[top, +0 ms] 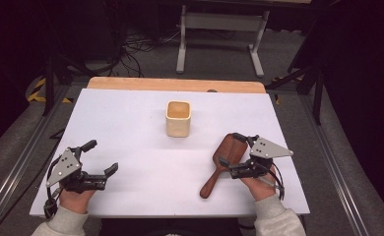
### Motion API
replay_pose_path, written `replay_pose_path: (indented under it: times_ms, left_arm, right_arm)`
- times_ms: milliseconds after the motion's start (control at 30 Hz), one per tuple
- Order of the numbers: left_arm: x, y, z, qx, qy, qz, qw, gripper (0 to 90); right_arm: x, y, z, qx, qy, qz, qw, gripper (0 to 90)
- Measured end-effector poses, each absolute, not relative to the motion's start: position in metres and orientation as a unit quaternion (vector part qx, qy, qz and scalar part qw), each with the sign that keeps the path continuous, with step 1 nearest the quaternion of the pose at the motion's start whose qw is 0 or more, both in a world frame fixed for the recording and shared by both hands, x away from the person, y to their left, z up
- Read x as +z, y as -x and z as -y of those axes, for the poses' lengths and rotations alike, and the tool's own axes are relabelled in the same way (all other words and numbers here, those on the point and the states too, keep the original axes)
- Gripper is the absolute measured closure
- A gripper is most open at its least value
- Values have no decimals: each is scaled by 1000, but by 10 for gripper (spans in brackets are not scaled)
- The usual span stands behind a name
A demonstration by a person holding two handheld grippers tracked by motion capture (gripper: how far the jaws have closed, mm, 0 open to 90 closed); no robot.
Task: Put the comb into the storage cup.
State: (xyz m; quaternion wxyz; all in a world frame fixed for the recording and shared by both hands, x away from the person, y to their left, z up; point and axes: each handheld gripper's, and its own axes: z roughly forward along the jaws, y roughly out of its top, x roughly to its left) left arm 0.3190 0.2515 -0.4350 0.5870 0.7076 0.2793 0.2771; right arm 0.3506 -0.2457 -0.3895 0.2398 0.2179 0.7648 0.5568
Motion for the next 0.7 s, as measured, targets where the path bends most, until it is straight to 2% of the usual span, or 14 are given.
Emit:
replay_pose_path:
  times_ms: [267,433,500,567,700]
  left_arm:
    - [-435,-319,-251,275,-708,-280,588,2]
    - [-435,-318,-251,275,-707,-279,588,3]
    - [-435,-318,-252,279,-708,-279,586,3]
    - [-435,-317,-252,279,-706,-278,588,4]
    - [-436,-316,-253,280,-707,-280,586,4]
  right_arm:
    - [-385,-353,230,549,-197,-779,229,123]
    - [-383,-354,229,551,-192,-784,213,236]
    - [-383,-353,225,542,-186,-793,207,355]
    - [-383,-353,221,531,-180,-803,204,531]
    - [-382,-353,212,500,-179,-823,199,801]
